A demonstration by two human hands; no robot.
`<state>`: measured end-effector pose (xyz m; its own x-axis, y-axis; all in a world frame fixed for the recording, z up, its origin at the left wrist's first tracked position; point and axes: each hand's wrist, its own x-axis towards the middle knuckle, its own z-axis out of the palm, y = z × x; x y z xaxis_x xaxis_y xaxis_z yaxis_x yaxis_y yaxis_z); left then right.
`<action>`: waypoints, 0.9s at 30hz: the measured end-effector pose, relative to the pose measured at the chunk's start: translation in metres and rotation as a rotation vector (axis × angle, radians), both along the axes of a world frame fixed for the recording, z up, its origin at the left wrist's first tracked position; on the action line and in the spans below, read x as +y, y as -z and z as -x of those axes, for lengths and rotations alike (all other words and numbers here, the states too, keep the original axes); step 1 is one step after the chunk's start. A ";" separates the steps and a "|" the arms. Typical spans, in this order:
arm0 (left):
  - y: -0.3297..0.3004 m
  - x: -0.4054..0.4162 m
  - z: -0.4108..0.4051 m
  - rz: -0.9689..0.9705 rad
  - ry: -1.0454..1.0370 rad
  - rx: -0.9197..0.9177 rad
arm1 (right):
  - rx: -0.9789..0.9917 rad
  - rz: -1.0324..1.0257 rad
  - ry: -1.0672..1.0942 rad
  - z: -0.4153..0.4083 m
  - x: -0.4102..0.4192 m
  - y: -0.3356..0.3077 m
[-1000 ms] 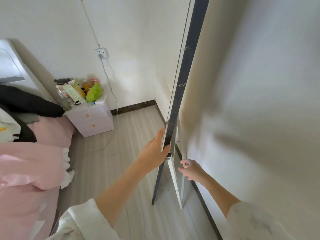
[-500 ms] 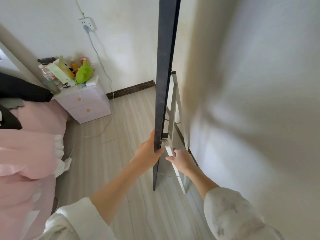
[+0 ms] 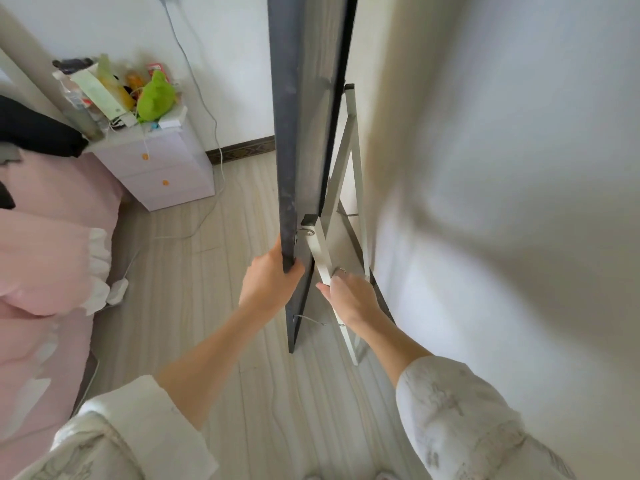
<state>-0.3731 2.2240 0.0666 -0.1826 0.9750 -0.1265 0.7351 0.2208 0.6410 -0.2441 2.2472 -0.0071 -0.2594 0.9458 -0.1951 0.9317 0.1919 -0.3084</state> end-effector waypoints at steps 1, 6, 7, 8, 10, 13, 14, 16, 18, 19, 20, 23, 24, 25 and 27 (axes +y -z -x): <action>0.000 -0.002 0.000 0.005 -0.024 -0.003 | 0.002 0.004 0.001 0.001 0.000 0.003; 0.000 -0.008 0.004 -0.005 -0.097 -0.014 | 0.094 0.022 0.011 0.007 -0.004 0.009; -0.001 -0.009 0.003 -0.003 -0.106 -0.012 | 0.106 0.024 0.005 0.006 -0.004 0.009; 0.000 -0.009 0.002 -0.013 -0.106 -0.015 | 0.118 0.027 0.001 0.004 -0.003 0.008; 0.000 -0.010 -0.002 -0.022 -0.113 -0.020 | 0.134 0.029 -0.013 -0.001 0.000 0.007; 0.003 -0.009 -0.011 -0.043 -0.117 0.007 | 0.124 0.022 -0.046 -0.011 0.003 0.006; 0.004 -0.009 -0.015 -0.058 -0.119 0.018 | 0.116 0.021 -0.055 -0.016 0.004 0.005; 0.007 -0.009 -0.021 -0.084 -0.131 0.032 | 0.104 0.019 -0.072 -0.021 0.006 0.005; 0.010 -0.007 -0.027 -0.111 -0.145 0.050 | 0.107 0.021 -0.081 -0.026 0.008 0.004; 0.011 -0.007 -0.029 -0.125 -0.159 0.050 | 0.106 0.020 -0.086 -0.027 0.008 0.004; 0.013 -0.007 -0.031 -0.138 -0.177 0.043 | 0.103 0.020 -0.094 -0.029 0.009 0.005; 0.016 -0.007 -0.037 -0.140 -0.206 0.034 | 0.106 0.026 -0.100 -0.034 0.011 0.005; 0.016 -0.007 -0.040 -0.137 -0.203 0.039 | 0.105 0.032 -0.103 -0.037 0.012 0.005; 0.016 -0.007 -0.043 -0.131 -0.193 0.044 | 0.106 0.038 -0.100 -0.040 0.014 0.005; 0.016 -0.004 -0.052 -0.131 -0.172 0.052 | 0.100 0.050 -0.084 -0.048 0.019 0.005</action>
